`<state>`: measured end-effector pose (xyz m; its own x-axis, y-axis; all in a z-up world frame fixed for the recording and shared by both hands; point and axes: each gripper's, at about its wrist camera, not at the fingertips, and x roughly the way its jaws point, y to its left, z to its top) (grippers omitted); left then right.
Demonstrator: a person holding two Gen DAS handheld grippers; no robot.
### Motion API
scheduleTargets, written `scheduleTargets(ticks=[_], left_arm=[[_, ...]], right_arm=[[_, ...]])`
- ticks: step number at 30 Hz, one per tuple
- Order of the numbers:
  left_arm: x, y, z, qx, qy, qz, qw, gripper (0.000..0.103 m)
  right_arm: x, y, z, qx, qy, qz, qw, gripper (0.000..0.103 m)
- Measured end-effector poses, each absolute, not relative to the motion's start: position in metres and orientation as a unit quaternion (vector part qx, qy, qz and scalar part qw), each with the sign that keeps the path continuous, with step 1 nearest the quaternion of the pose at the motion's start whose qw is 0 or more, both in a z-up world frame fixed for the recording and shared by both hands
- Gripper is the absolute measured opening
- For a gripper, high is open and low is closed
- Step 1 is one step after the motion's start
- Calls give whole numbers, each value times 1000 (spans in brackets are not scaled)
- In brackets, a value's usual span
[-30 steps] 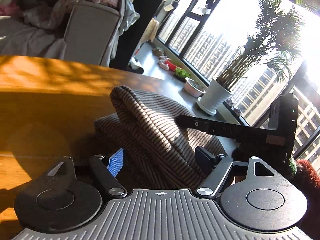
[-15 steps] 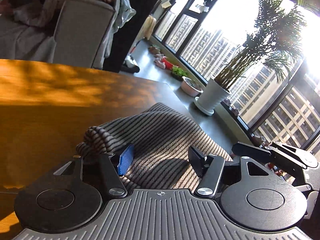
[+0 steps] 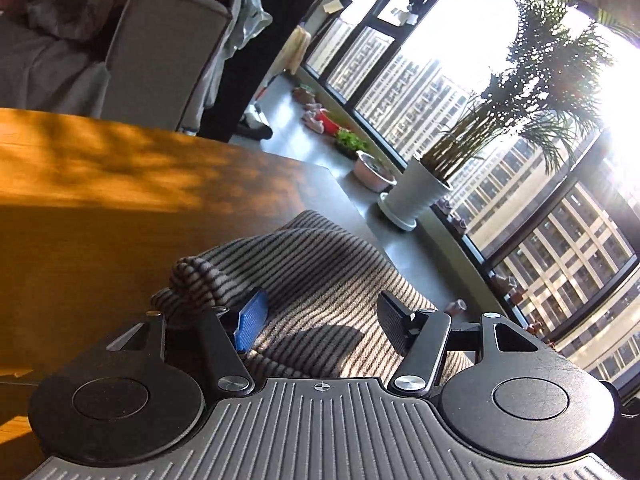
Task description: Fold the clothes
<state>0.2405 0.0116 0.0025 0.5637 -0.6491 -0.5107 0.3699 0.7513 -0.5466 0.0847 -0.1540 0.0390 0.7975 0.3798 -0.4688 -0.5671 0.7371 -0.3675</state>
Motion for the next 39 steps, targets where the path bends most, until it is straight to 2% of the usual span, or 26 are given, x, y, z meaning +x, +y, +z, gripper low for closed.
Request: scheduleTargets(ticks=[5, 8, 10, 13, 15, 16, 19, 21, 22, 24, 25, 26, 27, 29, 32, 39], left_arm=[[235, 6, -4, -182, 364, -298, 864, 70], [230, 6, -7, -179, 358, -301, 866, 70], [229, 7, -7, -180, 357, -302, 865, 70], [225, 3, -7, -167, 352, -298, 872, 71], [223, 1, -7, -161, 348, -296, 875, 71], [222, 0, -7, -158, 346, -295, 877, 71], [222, 0, -7, -158, 345, -294, 877, 72], [222, 2, -7, -160, 345, -296, 877, 72], [222, 2, -7, -161, 345, -296, 876, 72], [222, 4, -8, -164, 345, -298, 875, 72], [222, 5, -8, -166, 346, -298, 874, 72], [222, 5, -8, -168, 346, -299, 873, 72], [222, 6, -8, -170, 346, -300, 872, 72], [222, 6, -9, -167, 345, -301, 873, 72], [222, 6, -9, -168, 346, -300, 873, 72], [222, 7, -10, -173, 343, -302, 873, 73]], right_arm=[[76, -153, 22, -302, 189, 265, 896, 17], [70, -148, 2, -337, 198, 270, 880, 20], [73, -151, 7, -317, 209, 279, 882, 23], [74, -165, 29, -264, 217, 307, 888, 39], [72, -178, 47, -224, 216, 333, 890, 58], [72, -186, 57, -195, 213, 343, 894, 59], [75, -211, 83, -94, 203, 364, 904, 59], [81, -214, 82, -72, 211, 361, 906, 58], [85, -211, 74, -77, 222, 352, 906, 57], [95, -200, 52, -102, 255, 328, 904, 48], [100, -193, 36, -123, 269, 316, 902, 48], [106, -185, 18, -149, 282, 303, 898, 48], [104, -179, 7, -175, 278, 297, 897, 55], [93, -169, -1, -226, 255, 289, 895, 58], [95, -172, 11, -212, 262, 298, 893, 59], [125, -228, 68, -76, 247, 287, 922, 58]])
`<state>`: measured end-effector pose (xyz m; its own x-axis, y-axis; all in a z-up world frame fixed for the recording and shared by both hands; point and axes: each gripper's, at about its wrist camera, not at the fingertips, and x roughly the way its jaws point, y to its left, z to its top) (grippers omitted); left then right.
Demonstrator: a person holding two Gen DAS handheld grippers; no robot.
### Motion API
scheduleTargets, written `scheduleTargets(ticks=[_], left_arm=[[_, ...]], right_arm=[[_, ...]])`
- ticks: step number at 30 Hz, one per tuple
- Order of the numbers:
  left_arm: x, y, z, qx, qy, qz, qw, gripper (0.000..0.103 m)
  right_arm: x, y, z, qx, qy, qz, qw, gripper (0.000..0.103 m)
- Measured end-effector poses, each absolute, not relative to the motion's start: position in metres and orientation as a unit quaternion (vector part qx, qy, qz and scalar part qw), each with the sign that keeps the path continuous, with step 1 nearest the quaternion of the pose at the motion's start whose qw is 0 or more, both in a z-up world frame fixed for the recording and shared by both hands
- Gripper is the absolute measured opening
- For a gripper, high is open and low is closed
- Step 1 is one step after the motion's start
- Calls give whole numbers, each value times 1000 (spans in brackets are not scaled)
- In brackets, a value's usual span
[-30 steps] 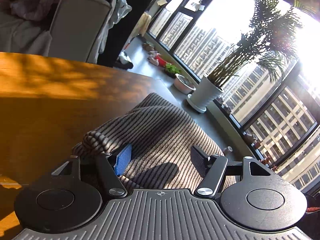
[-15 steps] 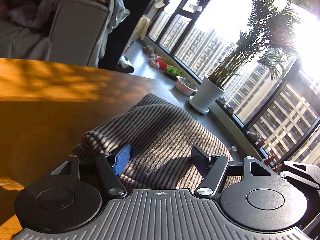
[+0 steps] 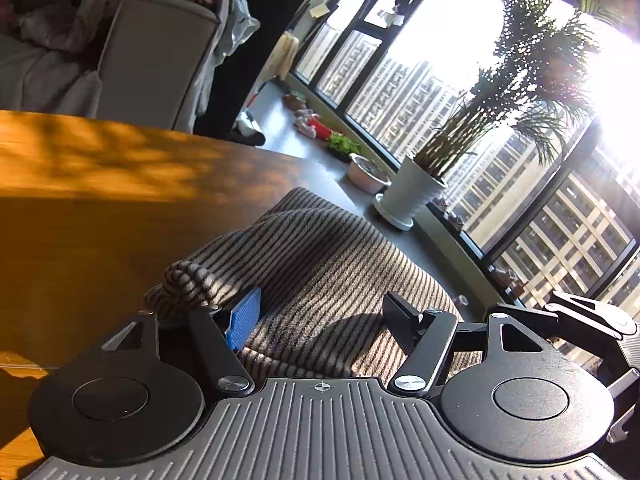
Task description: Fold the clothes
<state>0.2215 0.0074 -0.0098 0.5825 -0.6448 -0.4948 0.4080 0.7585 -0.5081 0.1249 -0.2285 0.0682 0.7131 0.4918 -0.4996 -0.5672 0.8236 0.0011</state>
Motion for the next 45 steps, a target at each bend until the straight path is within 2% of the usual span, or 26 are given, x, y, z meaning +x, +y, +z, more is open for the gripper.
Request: scheduleTargets(ticks=[1, 3, 6, 8, 12, 14, 18, 21, 25, 30, 37, 45], left_arm=[[221, 7, -10, -172, 342, -302, 873, 73], [221, 7, -10, -172, 341, -303, 873, 74], [221, 8, -11, -173, 340, -305, 872, 74], [221, 11, -10, -173, 341, -308, 871, 74], [222, 15, -11, -181, 343, -312, 867, 74], [223, 14, -12, -182, 341, -314, 867, 75], [223, 15, -13, -185, 336, -318, 867, 84], [224, 15, -13, -186, 336, -321, 866, 84], [216, 12, -5, -171, 340, -306, 872, 85], [197, 16, 4, -167, 363, -277, 874, 95], [170, 22, 15, -160, 393, -238, 874, 95], [174, 18, -5, -178, 417, -253, 855, 92]], right_arm=[[135, -234, 71, -71, 245, 275, 927, 60], [162, -241, 67, -53, 260, 252, 931, 72], [202, -250, 44, 19, 317, 265, 910, 74], [226, -255, 27, 70, 356, 275, 890, 81], [238, -261, 1, 134, 403, 275, 863, 87], [236, -265, -4, 165, 412, 276, 852, 87], [215, -263, 14, 159, 390, 308, 853, 69], [203, -253, 19, 113, 398, 300, 860, 68], [206, -252, 8, 107, 406, 274, 865, 72], [202, -257, 6, 103, 393, 269, 873, 73], [199, -257, 7, 96, 381, 263, 881, 77], [193, -255, 29, 44, 358, 265, 894, 77]])
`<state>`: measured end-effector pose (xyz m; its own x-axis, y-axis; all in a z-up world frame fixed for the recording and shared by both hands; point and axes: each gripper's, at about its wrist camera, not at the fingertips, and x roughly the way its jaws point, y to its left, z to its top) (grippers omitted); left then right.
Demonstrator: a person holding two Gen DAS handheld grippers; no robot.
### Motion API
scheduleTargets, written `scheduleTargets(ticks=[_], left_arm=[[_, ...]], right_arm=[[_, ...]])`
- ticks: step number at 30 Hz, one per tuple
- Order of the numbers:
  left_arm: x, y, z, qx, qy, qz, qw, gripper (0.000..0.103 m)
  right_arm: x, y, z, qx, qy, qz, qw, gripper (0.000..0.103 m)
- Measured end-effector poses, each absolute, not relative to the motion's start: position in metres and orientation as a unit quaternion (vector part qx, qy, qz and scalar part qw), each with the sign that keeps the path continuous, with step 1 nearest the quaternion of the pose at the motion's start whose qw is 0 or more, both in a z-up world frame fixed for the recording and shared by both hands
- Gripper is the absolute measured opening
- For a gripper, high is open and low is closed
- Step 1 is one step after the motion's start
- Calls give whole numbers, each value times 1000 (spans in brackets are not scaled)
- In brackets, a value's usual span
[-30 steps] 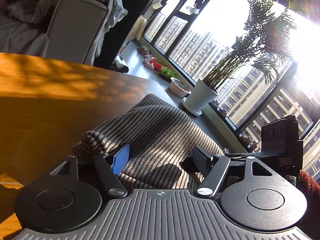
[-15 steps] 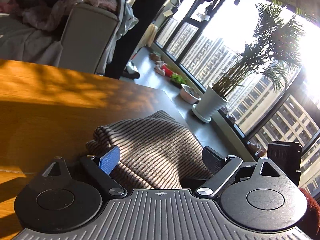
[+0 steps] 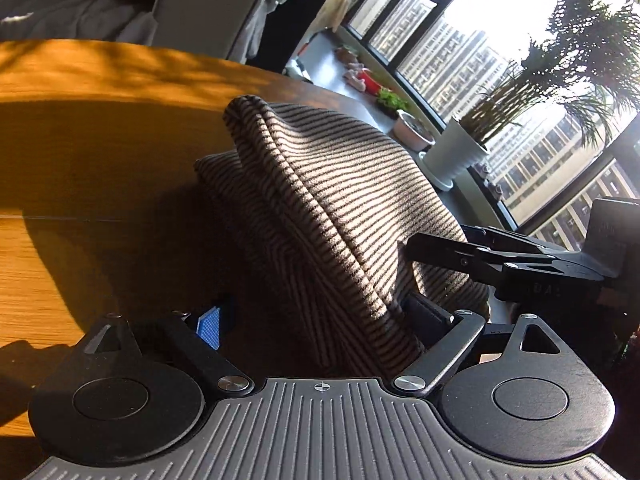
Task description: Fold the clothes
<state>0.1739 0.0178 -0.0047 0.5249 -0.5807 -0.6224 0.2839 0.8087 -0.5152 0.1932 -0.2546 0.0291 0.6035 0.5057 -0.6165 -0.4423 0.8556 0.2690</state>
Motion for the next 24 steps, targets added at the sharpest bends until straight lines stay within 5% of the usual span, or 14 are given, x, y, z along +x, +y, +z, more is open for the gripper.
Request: scheduleTargets(ticks=[15, 24], left_arm=[[183, 20, -30, -209, 431, -290, 828, 72], [204, 64, -29, -227, 420, -266, 837, 69]], right_arm=[[215, -260, -1, 135, 404, 306, 852, 85], [243, -209, 7, 124, 404, 313, 850, 77]])
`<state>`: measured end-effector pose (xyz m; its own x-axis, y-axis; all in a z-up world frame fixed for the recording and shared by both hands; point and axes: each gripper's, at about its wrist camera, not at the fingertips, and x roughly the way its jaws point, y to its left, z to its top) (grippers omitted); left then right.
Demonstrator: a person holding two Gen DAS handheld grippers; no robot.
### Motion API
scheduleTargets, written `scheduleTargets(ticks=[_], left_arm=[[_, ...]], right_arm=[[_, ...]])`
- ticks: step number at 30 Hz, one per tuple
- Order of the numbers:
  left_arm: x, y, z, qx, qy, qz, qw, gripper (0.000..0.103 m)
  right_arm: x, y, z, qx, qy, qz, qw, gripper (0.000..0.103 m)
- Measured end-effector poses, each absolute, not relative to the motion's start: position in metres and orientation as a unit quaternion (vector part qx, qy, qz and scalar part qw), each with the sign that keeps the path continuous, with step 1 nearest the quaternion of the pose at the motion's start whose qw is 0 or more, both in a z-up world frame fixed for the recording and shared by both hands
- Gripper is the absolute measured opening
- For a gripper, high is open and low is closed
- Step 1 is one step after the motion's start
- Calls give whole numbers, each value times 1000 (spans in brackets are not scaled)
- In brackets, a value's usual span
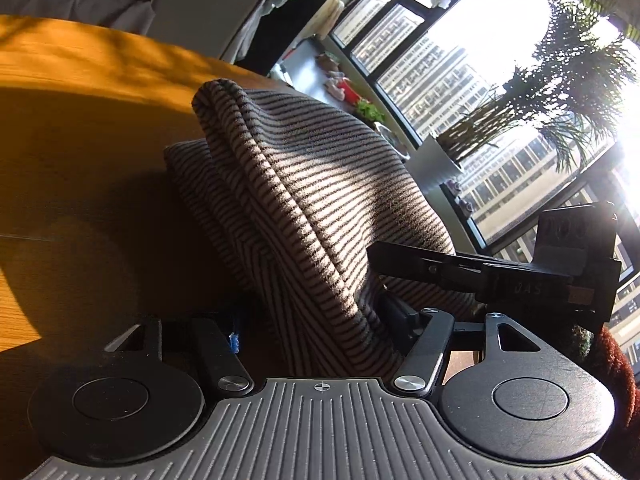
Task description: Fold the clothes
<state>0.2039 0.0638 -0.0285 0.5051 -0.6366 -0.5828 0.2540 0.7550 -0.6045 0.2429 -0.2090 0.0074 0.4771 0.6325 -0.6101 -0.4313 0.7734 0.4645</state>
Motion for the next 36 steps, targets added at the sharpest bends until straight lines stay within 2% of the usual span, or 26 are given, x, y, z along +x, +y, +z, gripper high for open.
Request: scheduleTargets(ticks=[11, 16, 27, 32, 36], left_arm=[[251, 159, -20, -240, 389, -170, 873, 70], [262, 176, -19, -244, 381, -153, 879, 70], [260, 192, -12, -237, 360, -144, 891, 76], [256, 200, 26, -216, 297, -130, 921, 74], [275, 190, 45, -223, 275, -160, 921, 73]], right_arm=[[328, -100, -4, 142, 393, 344, 841, 77], [349, -74, -10, 147, 383, 352, 841, 78], [341, -87, -7, 133, 370, 347, 851, 85], [328, -101, 0, 121, 367, 347, 855, 86], [326, -110, -5, 136, 379, 348, 846, 87]])
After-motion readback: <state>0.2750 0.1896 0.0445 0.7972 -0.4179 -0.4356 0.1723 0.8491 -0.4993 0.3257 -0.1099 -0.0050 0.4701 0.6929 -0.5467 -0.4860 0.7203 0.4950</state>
